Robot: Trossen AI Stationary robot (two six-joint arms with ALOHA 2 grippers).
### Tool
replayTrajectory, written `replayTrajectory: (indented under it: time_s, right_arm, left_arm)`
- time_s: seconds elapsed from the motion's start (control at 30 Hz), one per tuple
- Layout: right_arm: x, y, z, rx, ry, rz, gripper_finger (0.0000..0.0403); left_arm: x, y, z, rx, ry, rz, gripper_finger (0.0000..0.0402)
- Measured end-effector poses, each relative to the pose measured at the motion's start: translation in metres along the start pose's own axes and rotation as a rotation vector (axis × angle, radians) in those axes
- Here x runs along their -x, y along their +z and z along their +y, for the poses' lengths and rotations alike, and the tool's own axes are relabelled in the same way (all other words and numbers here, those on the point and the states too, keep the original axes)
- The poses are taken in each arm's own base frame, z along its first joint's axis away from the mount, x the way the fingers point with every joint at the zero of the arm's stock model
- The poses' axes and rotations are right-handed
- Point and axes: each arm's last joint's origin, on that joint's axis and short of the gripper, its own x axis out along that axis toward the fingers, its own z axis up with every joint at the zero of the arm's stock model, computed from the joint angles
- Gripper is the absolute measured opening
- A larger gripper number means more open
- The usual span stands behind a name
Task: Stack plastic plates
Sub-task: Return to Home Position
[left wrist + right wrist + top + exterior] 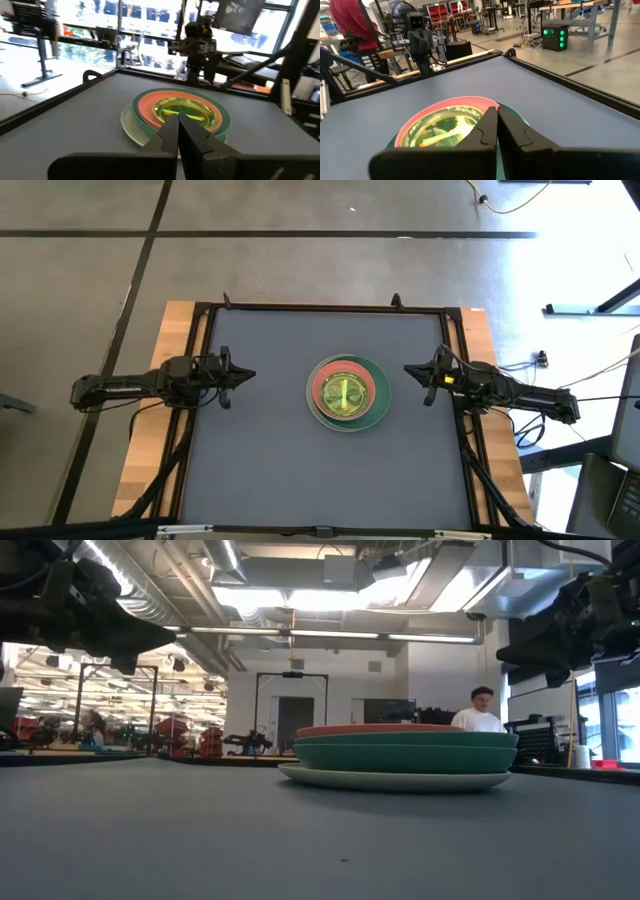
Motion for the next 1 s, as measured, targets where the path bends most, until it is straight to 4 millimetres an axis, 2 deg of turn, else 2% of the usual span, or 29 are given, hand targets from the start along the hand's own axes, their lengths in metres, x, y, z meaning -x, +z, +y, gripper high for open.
replayTrajectory:
  time_s: [0.2, 1.0]
  right_arm:
    - [0.0, -0.0001, 0.0, 0.0, 0.001, 0.001, 0.0003]
    - [0.0, -0.0005, 0.0005, 0.068, 0.019, 0.007, 0.0003]
  left_arm:
    - [0.0062, 0.0022, 0.0007, 0.002, 0.017, -0.039, 0.0]
    - [0.006, 0.0018, 0.0009, 0.02, 0.021, -0.034, 0.0]
